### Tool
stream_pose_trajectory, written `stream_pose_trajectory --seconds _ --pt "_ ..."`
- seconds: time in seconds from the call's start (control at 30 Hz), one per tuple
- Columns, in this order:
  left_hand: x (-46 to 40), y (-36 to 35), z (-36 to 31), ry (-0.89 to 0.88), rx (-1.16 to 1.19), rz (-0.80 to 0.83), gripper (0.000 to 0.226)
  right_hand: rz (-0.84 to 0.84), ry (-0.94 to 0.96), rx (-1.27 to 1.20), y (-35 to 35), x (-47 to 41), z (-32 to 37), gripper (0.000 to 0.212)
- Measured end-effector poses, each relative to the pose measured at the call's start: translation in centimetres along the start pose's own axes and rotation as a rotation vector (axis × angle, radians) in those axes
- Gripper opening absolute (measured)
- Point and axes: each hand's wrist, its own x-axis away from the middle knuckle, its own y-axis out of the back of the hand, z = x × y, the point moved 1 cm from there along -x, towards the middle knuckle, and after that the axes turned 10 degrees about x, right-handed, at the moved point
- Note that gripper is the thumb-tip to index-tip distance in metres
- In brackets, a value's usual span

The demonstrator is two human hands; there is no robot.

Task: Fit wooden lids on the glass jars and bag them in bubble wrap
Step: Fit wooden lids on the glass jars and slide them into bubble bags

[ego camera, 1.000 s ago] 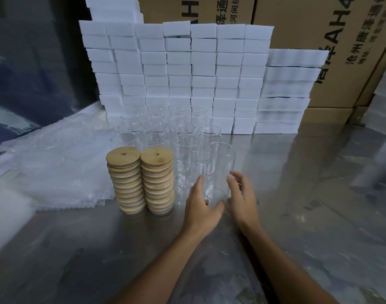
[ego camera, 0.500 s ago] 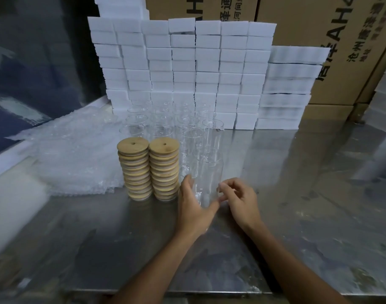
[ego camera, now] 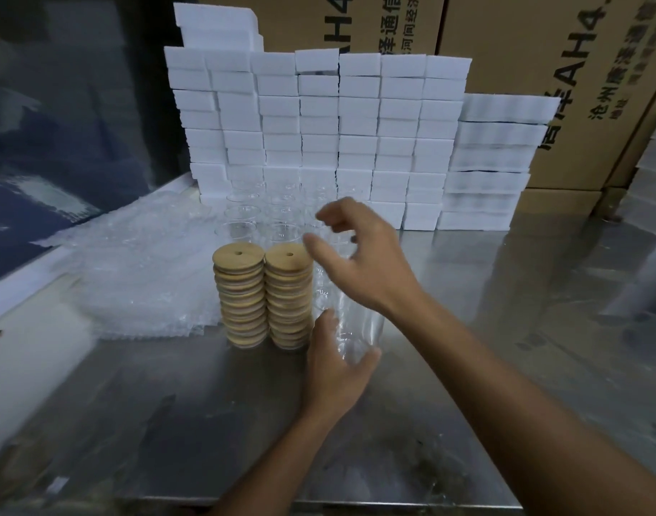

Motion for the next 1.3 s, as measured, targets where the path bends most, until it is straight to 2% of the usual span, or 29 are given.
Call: stream_pose_trajectory --seconds 0.1,0.2,0.37,0.53,0.77,0.87,1.0,1.17,1.3 --pt "-0.1 0.1 -0.1 -0.034 0.001 0.007 0.077 0.272 0.064 0.16 -1.5 -0.8 1.2 0.043" --pt "-0.2 0.2 -0.1 -0.054 0.003 -0.005 0.063 0.381 0.063 0.217 -3.0 -0.8 1.3 0.044" --pt "-0.2 0.1 -0.2 -0.096 0.016 -0.017 0.057 0.312 0.006 0.189 -3.9 -1.1 0.6 0.026" --pt "-0.3 0.1 -0.2 -0.101 0.005 0.004 0.063 0.331 -0.045 0.216 -4.2 -1.5 0.4 0.022" --pt "-0.2 -0.1 -0.3 -0.095 0.008 0.012 0.069 0.299 -0.052 0.166 -4.1 -1.5 0.0 0.026" --pt "-0.2 -0.1 -0.3 -0.106 -0.001 0.032 0.074 0.334 -0.085 0.171 -4.3 -1.8 0.1 0.036" --pt "-0.2 -0.1 0.0 -0.07 0.008 0.038 0.081 0.354 -0.071 0.159 -4.2 -2.1 0.3 0.036" --pt "-0.1 -0.1 0.4 -0.057 -0.022 0.003 0.09 0.221 -0.076 0.079 -1.7 -1.6 -0.6 0.034" --pt "-0.2 -0.3 0.5 -0.049 0.016 -0.01 0.083 0.129 -0.112 0.063 1.0 -0.1 -2.9 0.03"
